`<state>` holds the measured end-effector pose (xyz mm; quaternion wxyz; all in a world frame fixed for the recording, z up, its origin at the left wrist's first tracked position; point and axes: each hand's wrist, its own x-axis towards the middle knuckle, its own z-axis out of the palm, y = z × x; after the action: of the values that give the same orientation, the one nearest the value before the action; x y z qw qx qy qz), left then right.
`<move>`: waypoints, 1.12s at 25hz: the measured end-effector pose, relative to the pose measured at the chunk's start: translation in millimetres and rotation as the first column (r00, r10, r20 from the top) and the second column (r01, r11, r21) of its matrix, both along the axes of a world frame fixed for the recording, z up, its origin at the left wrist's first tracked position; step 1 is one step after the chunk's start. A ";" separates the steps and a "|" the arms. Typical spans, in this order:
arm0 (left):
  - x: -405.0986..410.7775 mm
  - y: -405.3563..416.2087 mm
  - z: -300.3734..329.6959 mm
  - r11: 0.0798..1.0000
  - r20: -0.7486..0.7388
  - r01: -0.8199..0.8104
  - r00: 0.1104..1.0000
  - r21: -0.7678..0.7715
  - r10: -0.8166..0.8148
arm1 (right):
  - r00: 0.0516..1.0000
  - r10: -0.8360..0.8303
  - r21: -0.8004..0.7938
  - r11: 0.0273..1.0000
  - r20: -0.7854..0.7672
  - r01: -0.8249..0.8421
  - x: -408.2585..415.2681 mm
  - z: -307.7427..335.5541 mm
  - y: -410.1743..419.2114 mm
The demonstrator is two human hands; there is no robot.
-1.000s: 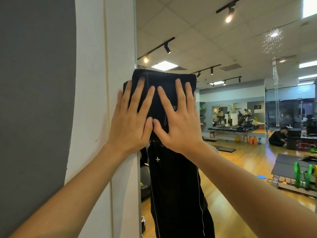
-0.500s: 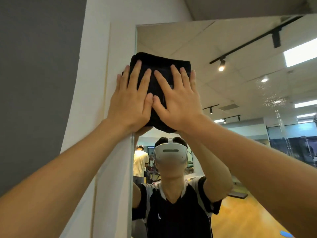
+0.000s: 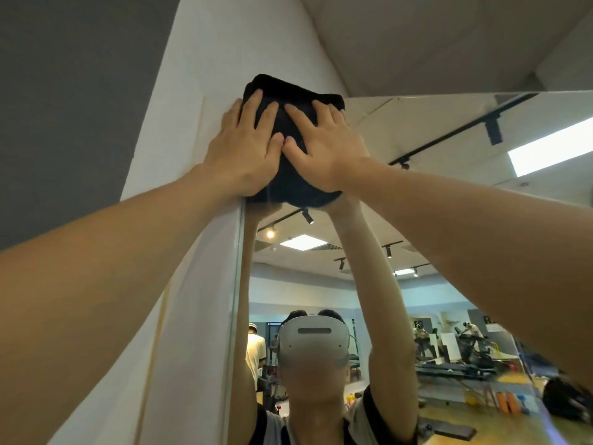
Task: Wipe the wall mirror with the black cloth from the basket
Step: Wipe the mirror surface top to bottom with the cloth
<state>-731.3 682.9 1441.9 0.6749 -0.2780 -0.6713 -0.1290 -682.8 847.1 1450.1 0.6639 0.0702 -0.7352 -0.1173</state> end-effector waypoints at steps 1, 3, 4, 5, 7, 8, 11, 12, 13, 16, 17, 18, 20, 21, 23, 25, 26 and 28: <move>-1.5 2.3 4.8 1.000 -0.008 0.006 1.000 0.010 -0.006 | 1.000 0.007 -0.002 1.000 0.004 -0.007 0.9 5.0 1.2; -3.6 6.8 10.6 1.000 -0.029 0.009 1.000 0.022 -0.009 | 1.000 0.019 0.003 1.000 0.004 -0.019 4.3 9.6 4.0; -4.3 8.3 11.5 1.000 -0.044 0.003 0.999 0.026 -0.002 | 1.000 0.023 0.006 1.000 0.000 -0.023 5.0 10.7 5.0; -4.1 10.1 11.7 1.000 -0.061 -0.005 0.998 0.029 0.006 | 1.000 0.025 0.010 1.000 -0.004 -0.025 5.7 12.1 6.6; -0.7 14.7 11.1 1.000 -0.074 -0.017 0.997 0.026 0.019 | 0.999 0.031 0.013 0.999 -0.010 -0.031 6.2 14.9 10.9; 1.0 18.3 11.6 1.000 -0.072 -0.016 0.997 0.025 0.018 | 0.999 0.037 0.013 0.999 -0.014 -0.037 6.9 15.7 14.1; 6.4 33.9 13.2 0.999 -0.046 0.008 0.999 0.031 -0.006 | 0.998 0.060 0.010 0.998 -0.005 -0.060 11.6 19.7 28.8; 8.5 39.9 13.6 0.999 -0.040 0.020 0.999 0.037 -0.019 | 0.998 0.064 0.008 0.998 0.000 -0.064 13.9 20.9 34.6; 10.7 46.4 14.4 0.999 -0.039 0.030 0.999 0.040 -0.029 | 0.998 0.066 0.006 0.998 0.005 -0.066 16.8 22.1 40.7; 16.4 71.1 18.9 0.998 -0.041 0.063 0.997 0.030 -0.061 | 0.998 0.066 0.000 0.998 0.018 -0.066 25.9 25.7 65.4; 18.1 80.5 19.9 0.997 -0.043 0.075 0.996 0.025 -0.074 | 0.998 0.062 0.000 0.998 0.021 -0.062 28.8 26.1 75.0; 20.4 90.3 20.6 0.995 -0.046 0.094 0.995 0.019 -0.093 | 0.998 0.061 -0.002 0.998 0.022 -0.061 32.4 26.4 84.8; 26.5 111.2 20.3 0.991 -0.045 0.133 0.990 0.012 -0.132 | 0.998 0.065 -0.010 0.998 0.021 -0.065 40.4 26.0 104.9; 29.3 120.7 20.5 0.990 -0.048 0.140 0.989 0.015 -0.139 | 0.998 0.066 -0.012 0.998 0.020 -0.066 43.8 25.5 113.7; 36.7 142.9 21.2 0.991 -0.053 0.130 0.990 0.022 -0.129 | 0.998 0.060 -0.006 0.998 0.018 -0.060 51.7 25.3 135.6; 46.5 165.4 20.7 0.992 -0.054 0.125 0.991 0.025 -0.123 | 0.999 0.054 0.000 0.999 0.009 -0.054 59.7 26.5 159.4; 50.6 177.0 20.9 0.992 -0.057 0.125 0.991 0.026 -0.124 | 0.999 0.053 0.001 0.999 0.005 -0.053 64.0 26.9 171.4; 55.7 197.6 21.9 0.991 -0.061 0.128 0.990 0.026 -0.126 | 0.999 0.043 0.006 0.999 0.002 -0.043 71.0 28.1 192.1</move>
<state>-675.6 880.4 1463.8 0.6891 -0.3139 -0.6297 -0.1734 -611.8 1039.2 1478.2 0.6656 0.0883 -0.7336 -0.1051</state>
